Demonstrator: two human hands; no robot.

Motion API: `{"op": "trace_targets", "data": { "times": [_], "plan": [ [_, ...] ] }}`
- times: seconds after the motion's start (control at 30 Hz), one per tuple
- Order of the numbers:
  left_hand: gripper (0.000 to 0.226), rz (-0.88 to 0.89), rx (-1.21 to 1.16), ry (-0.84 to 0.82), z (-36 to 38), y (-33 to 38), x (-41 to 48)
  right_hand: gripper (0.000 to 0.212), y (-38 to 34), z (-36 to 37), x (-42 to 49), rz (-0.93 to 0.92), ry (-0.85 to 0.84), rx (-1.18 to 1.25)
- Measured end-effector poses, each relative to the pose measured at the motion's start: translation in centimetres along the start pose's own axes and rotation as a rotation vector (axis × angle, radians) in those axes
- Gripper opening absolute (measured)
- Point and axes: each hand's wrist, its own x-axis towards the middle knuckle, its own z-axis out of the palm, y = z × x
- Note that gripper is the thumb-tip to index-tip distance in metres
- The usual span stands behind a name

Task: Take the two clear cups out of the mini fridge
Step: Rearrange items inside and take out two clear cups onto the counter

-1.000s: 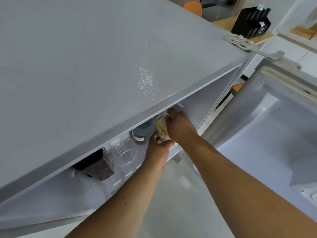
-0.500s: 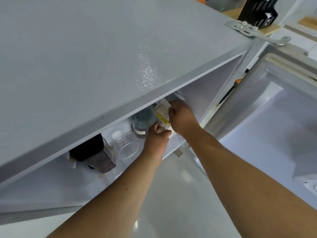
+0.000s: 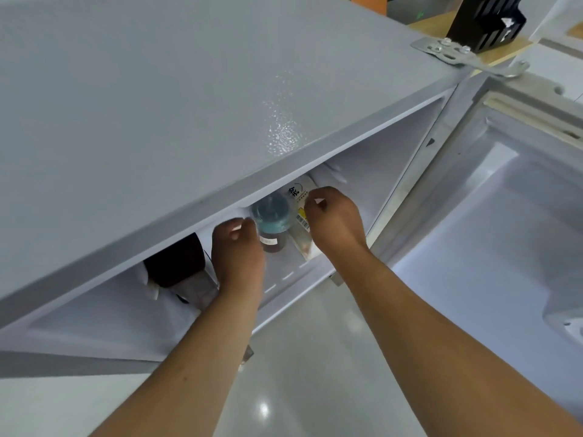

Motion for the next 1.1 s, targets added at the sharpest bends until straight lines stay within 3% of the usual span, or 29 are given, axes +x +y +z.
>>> {"op": "trace_targets", "data": {
  "times": [0.2,0.37,0.53,0.73,1.1],
  "plan": [
    [0.018,-0.04,0.003,-0.021,1.4,1.4,1.5,0.039,-0.7,1.7,1.9,0.355,-0.178,0.014],
    [0.006,-0.063,-0.017,-0.033,1.4,1.4,2.0,0.031,-0.1,2.7,2.3,0.309,-0.151,0.108],
    [0.01,-0.1,-0.128,-0.039,0.4,0.8,0.9,0.029,0.5,2.0,0.8,0.261,-0.177,0.268],
    [0.008,-0.18,-0.173,-0.122,-0.8,-3.6,-2.2,0.034,4.3,1.1,-2.8,0.352,-0.189,0.354],
    [0.005,-0.363,-0.111,-0.103,-0.6,-10.5,-3.5,0.031,10.7,4.3,-4.1,0.506,-0.218,0.212]
  ]
}}
